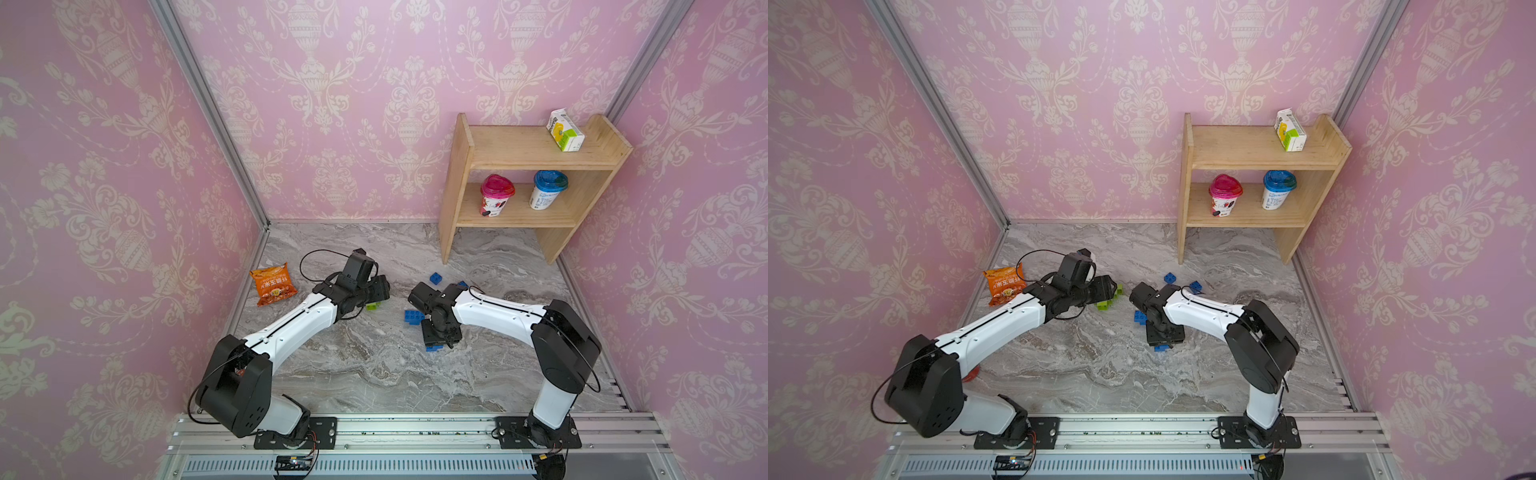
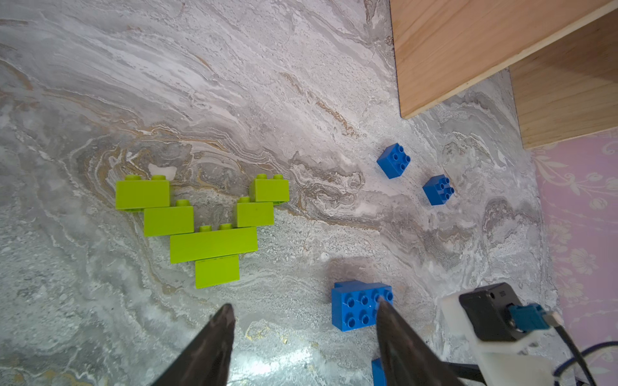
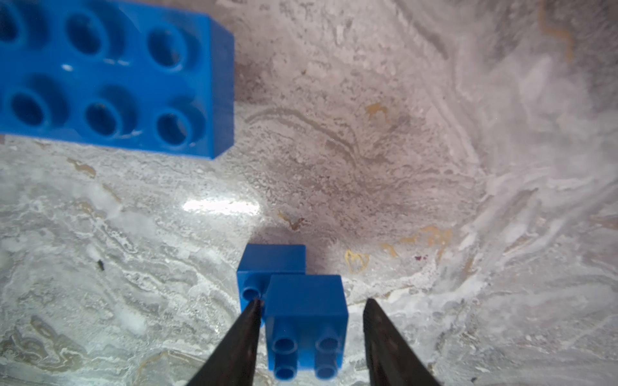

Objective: Assemble the letter v with lego
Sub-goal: Pick up the lego brick from the center of the board.

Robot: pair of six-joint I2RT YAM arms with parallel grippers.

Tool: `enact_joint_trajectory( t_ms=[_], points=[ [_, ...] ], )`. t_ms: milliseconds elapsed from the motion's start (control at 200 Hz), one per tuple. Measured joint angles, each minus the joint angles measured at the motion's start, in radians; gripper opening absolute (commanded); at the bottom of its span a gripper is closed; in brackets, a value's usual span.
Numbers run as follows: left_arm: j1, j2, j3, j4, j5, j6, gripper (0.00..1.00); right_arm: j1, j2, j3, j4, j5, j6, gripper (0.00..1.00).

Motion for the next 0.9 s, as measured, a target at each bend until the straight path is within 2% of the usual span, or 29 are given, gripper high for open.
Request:
enact_joint_trajectory(
  t_ms=[85,165,205,240,245,275,385,570,675,901],
  points=[
    [0.0,0.0,0.0,0.0,0.005,0.0,0.69,0.0,-0.028,0.005,-0.016,0.0,-0.006,0.54],
    [0.0,0.0,0.0,0.001,0.028,-0.002,0.68,-0.008,-0.082,0.004,-0.031,0.0,-0.056,0.42],
    [-0.002,0.0,-0.002,0.007,0.04,-0.004,0.68,-0.018,-0.117,0.001,-0.033,-0.002,-0.088,0.3],
    [-0.007,0.0,-0.009,0.018,0.05,-0.01,0.68,-0.034,-0.151,-0.006,-0.028,-0.008,-0.121,0.13],
    [-0.007,0.0,-0.01,0.02,0.05,-0.011,0.68,-0.037,-0.158,-0.008,-0.026,-0.011,-0.121,0.07],
    [-0.014,0.0,-0.018,0.035,0.056,-0.019,0.67,-0.055,-0.182,-0.014,-0.018,-0.017,-0.154,0.0],
    [-0.045,0.002,-0.065,0.085,0.081,-0.055,0.65,-0.121,-0.202,-0.018,0.029,-0.03,-0.245,0.0],
    [-0.085,0.026,-0.131,0.17,0.109,-0.123,0.63,-0.154,-0.07,-0.018,0.105,-0.087,-0.358,0.0],
    [-0.101,0.034,-0.164,0.218,0.113,-0.156,0.63,-0.157,-0.022,-0.021,0.127,-0.119,-0.386,0.0],
    [-0.127,0.043,-0.247,0.327,0.121,-0.213,0.62,-0.157,-0.027,-0.116,0.164,-0.178,-0.393,0.0]
  ],
)
